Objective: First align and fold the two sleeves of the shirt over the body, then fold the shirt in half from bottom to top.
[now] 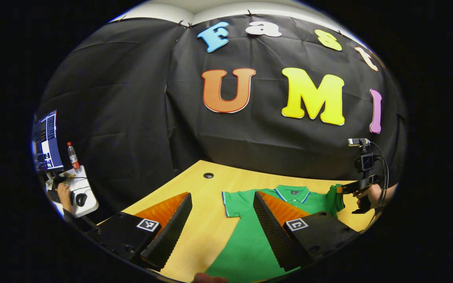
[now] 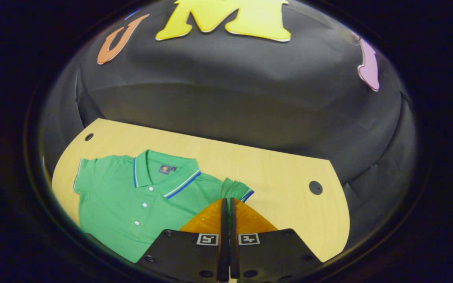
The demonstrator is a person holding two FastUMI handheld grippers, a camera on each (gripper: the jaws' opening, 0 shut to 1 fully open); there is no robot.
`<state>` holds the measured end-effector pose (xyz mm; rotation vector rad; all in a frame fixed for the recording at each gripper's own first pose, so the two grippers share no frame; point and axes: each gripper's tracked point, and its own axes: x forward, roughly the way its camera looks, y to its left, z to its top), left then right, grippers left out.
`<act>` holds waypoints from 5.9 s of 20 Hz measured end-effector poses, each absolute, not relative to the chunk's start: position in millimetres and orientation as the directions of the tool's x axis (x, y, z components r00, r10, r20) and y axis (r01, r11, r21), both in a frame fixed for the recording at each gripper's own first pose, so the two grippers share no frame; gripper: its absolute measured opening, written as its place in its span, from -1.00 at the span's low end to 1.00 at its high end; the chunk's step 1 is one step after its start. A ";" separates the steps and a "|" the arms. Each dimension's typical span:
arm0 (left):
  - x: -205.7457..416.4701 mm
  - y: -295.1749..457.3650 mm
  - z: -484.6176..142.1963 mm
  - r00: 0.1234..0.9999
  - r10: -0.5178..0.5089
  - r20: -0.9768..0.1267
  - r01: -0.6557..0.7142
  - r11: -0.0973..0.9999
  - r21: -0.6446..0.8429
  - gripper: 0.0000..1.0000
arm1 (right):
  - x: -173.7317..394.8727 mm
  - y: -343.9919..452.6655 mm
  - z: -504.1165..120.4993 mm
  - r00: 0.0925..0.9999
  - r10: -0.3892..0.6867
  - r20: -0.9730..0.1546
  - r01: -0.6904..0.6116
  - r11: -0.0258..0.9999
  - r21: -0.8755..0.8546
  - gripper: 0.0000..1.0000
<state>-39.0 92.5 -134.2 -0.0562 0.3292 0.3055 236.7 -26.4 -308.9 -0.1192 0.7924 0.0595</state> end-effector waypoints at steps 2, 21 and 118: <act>-46.2 107.7 -140.6 0.890 0.304 -0.340 -0.325 0.946 -0.003 1.00 | 234.0 -1.3 -318.1 0.678 0.048 -0.734 -0.144 0.987 -0.069 -0.88; -15.6 128.8 -156.5 0.917 0.116 -0.381 -0.153 0.986 -0.068 1.00 | 133.6 5.7 -175.3 0.847 0.067 -0.528 -0.117 0.991 -0.062 0.90; -222.4 53.9 -315.3 0.314 -0.166 -0.935 0.303 0.950 -0.067 0.98 | -193.4 -97.6 -290.9 0.522 0.150 -0.840 -0.263 0.965 0.009 0.92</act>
